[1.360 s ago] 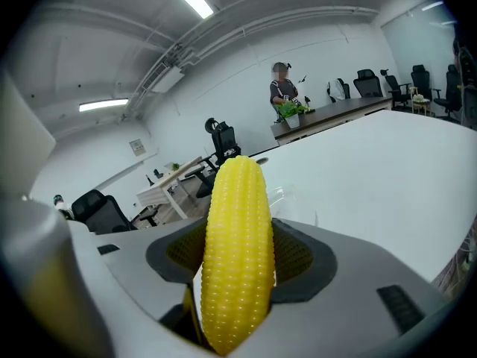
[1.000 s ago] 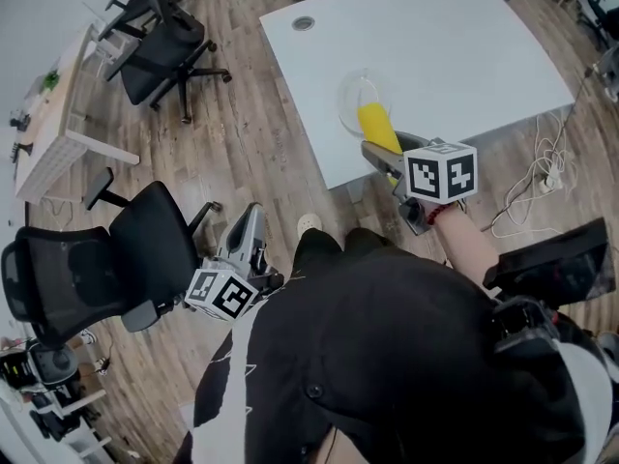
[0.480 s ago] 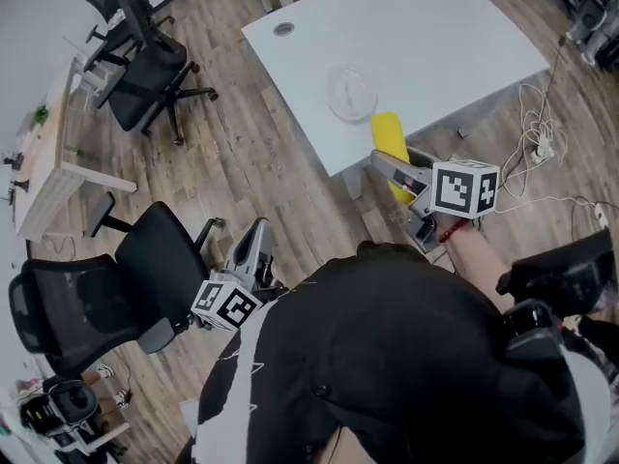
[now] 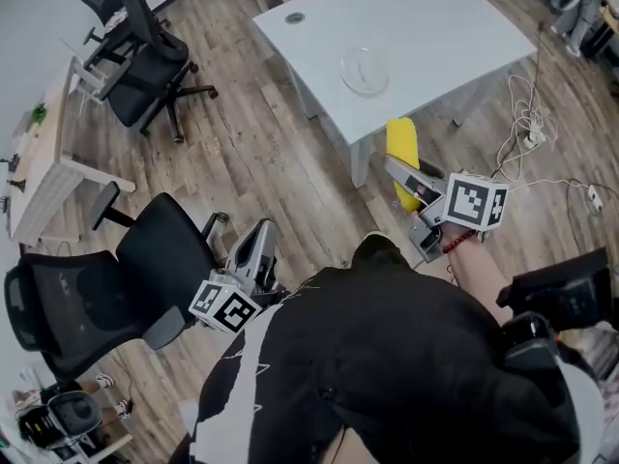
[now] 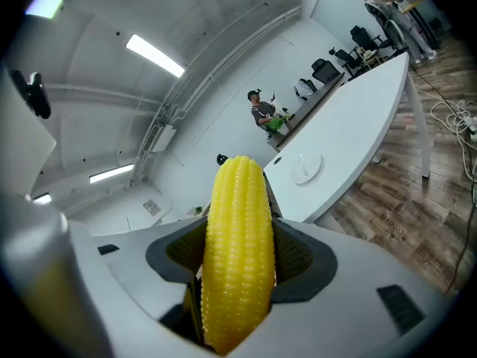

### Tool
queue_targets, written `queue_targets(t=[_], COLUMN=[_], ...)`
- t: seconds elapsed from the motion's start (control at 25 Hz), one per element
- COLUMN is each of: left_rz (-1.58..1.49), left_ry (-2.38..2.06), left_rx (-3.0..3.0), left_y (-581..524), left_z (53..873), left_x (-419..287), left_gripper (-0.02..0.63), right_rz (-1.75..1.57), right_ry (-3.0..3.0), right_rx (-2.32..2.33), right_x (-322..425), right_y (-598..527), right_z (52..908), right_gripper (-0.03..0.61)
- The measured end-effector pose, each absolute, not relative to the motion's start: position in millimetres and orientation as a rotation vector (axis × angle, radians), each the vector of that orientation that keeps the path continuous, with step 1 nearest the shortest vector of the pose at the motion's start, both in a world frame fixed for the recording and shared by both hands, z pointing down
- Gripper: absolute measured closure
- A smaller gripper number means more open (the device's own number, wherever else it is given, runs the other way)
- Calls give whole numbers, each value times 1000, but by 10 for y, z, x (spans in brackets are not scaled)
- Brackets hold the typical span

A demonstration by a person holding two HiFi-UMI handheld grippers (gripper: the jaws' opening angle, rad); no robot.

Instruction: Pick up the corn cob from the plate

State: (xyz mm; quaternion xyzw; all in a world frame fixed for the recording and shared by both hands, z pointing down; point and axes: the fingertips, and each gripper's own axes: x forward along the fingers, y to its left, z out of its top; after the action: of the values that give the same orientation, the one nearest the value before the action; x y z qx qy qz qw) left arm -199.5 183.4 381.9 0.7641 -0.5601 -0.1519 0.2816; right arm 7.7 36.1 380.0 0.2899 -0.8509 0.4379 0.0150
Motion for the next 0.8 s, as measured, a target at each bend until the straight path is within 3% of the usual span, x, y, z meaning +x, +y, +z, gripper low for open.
queue_targets(t=[0.8], left_rz=[-384], left_ry=[-1331], left_rx=[2163], left_y=[2333], left_z=[3851], left_x=[-1830], left_gripper=[601], right_rz=[1338], right_ry=[-2643], right_rx=[1086], right_x=[342], right_y=[1327], right_z=[3817], right_gripper=[327])
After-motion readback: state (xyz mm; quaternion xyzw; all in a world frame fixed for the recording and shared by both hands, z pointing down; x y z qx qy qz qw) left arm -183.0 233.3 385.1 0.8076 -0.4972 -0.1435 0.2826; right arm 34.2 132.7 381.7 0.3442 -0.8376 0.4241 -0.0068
